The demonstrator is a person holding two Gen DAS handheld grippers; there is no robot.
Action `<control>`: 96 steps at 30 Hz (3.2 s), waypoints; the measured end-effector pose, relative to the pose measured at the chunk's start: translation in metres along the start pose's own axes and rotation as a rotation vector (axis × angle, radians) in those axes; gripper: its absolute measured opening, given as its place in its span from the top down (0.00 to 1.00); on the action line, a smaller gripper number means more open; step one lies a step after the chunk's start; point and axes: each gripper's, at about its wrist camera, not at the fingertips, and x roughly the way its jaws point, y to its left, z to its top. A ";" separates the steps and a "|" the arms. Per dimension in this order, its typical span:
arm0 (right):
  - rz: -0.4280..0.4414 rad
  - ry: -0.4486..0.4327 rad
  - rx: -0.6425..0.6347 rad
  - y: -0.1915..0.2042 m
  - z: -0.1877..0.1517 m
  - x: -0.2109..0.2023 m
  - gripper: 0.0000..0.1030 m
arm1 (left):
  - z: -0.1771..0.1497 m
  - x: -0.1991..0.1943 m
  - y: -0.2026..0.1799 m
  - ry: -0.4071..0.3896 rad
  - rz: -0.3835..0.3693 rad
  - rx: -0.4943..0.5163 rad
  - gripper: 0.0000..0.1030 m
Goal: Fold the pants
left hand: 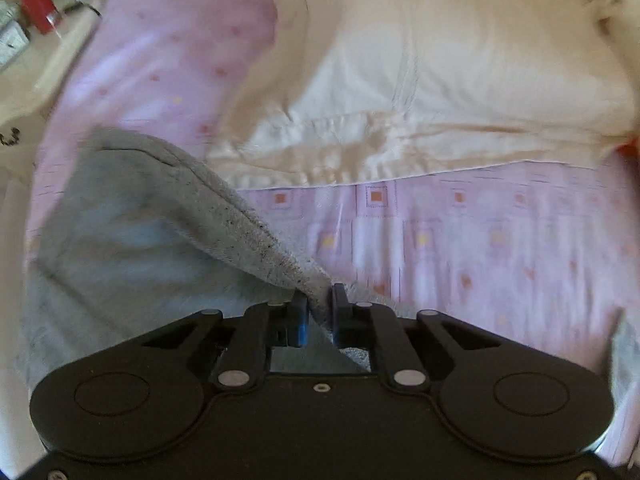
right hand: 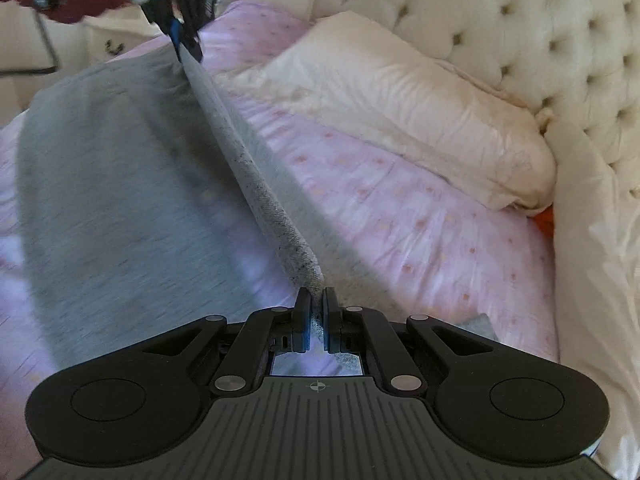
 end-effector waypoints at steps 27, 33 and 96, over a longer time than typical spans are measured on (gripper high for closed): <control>-0.470 0.166 0.712 -0.078 0.003 0.085 0.59 | -0.166 0.036 0.103 -0.056 -0.269 -0.052 0.86; -0.596 0.260 0.762 -0.082 -0.002 0.127 0.43 | -0.182 0.031 0.105 -0.073 -0.271 -0.017 0.85; -0.297 0.009 1.284 -0.095 -0.229 -0.095 0.94 | -0.153 0.032 0.138 -0.018 -0.191 -0.322 0.70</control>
